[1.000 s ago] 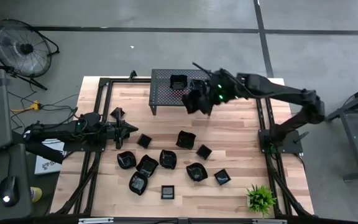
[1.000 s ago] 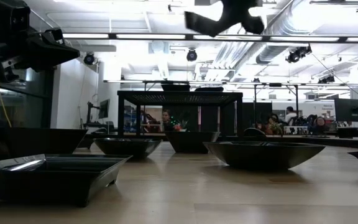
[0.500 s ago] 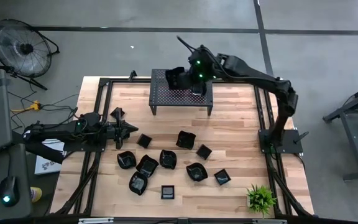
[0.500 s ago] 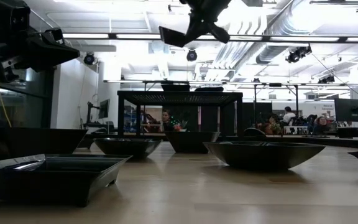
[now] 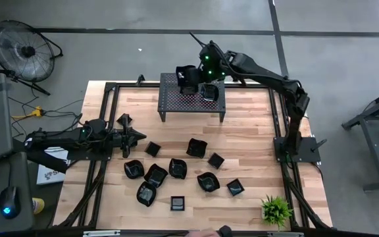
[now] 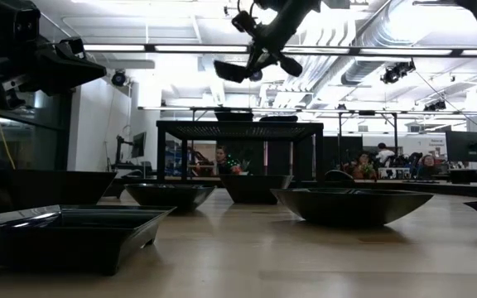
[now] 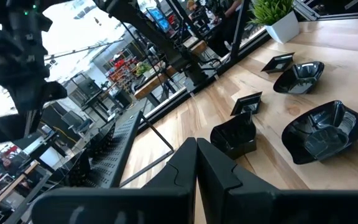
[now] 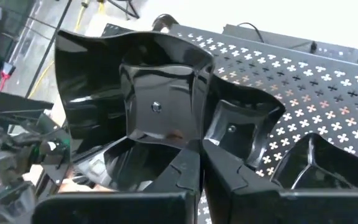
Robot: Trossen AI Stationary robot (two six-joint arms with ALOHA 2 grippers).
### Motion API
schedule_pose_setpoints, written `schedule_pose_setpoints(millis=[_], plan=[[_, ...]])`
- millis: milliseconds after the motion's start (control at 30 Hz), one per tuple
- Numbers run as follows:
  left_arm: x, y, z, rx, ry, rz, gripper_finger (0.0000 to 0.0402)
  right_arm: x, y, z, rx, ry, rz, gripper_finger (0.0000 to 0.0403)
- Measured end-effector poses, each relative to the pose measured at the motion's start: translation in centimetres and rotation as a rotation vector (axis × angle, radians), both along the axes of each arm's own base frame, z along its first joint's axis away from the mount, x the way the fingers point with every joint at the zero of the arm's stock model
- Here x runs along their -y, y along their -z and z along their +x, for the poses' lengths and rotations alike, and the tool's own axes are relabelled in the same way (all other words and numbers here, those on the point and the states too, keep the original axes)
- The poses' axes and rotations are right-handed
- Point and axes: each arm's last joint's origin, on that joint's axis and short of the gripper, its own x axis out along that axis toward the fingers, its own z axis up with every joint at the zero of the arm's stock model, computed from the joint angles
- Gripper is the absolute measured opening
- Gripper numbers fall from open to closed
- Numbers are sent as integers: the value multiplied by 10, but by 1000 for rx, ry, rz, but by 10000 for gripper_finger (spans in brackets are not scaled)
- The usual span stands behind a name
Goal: Pick & Place Mini shaped plates
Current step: Stack the distorted square plate on top of the distorted square plate on the shelf
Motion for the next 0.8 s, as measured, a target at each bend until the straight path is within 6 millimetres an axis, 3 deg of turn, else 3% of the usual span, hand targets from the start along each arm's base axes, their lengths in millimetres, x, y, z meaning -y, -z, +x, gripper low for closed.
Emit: schedule_pose_setpoints(millis=[500, 800], plan=[[0, 0, 0, 0, 1, 0, 3, 32, 31, 2, 13, 27, 217, 11], [0, 0, 0, 0, 1, 0, 3, 33, 38, -3, -37, 73, 291, 11]])
